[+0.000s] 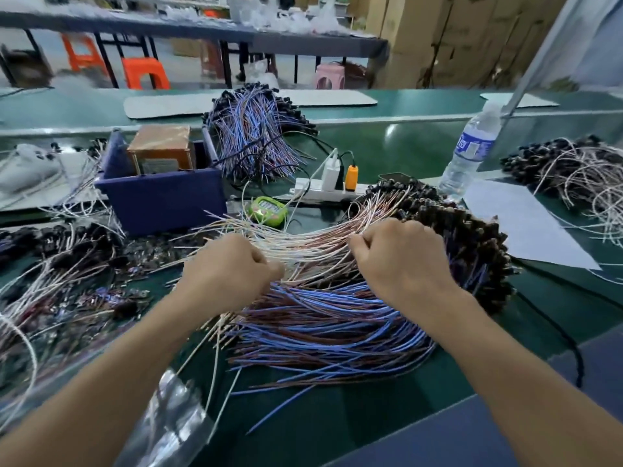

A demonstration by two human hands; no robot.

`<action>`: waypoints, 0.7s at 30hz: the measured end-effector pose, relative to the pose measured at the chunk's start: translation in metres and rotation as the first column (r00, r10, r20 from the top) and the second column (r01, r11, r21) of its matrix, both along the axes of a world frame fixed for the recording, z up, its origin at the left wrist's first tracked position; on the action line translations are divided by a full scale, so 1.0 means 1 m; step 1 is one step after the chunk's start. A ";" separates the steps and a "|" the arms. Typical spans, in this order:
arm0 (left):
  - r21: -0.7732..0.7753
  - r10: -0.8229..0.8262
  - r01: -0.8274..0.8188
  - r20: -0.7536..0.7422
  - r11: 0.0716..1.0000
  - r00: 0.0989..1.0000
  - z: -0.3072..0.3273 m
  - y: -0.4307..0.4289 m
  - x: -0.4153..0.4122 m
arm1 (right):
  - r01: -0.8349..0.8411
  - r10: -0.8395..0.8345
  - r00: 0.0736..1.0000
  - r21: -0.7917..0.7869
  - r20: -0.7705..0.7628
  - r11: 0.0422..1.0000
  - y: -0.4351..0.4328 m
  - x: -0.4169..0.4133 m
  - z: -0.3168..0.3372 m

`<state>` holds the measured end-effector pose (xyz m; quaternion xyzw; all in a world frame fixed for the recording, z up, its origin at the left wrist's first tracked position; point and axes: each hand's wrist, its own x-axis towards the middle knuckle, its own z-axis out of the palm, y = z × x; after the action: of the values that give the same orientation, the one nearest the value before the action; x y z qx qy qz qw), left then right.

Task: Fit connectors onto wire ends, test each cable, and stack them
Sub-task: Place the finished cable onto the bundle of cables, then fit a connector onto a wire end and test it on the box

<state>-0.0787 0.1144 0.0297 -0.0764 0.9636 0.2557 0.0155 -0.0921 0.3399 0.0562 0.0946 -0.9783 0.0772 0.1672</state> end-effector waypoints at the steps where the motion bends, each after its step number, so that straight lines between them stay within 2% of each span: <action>1: 0.038 0.019 -0.019 -0.009 0.999 1.000 0.002 -0.007 0.000 | -0.056 0.057 0.998 -0.053 0.025 0.997 -0.015 0.001 -0.003; 5: 0.124 0.175 -0.166 -0.062 0.978 0.983 0.005 -0.042 0.008 | -0.229 0.257 0.963 -0.267 0.077 0.936 -0.088 0.000 -0.014; 12: 0.128 0.372 -0.357 -0.112 0.925 0.922 -0.001 -0.107 0.032 | -0.296 0.443 0.879 -0.525 0.176 0.798 -0.197 -0.005 -0.017; 17: 0.094 0.565 -0.559 -0.216 0.824 0.796 -0.011 -0.163 0.050 | -0.319 0.533 0.800 -0.558 0.274 0.766 -0.266 -0.009 -0.027; 21: 0.135 0.669 -0.671 -0.351 0.729 0.655 -0.022 -0.207 0.064 | -0.391 0.576 0.754 -0.488 0.316 0.780 -0.312 -0.009 -0.037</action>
<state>-0.0144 -0.0926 0.0082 -0.3756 0.8523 0.2498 -0.2648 -0.1013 0.0282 0.0194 0.2939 -0.8931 0.3324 -0.0741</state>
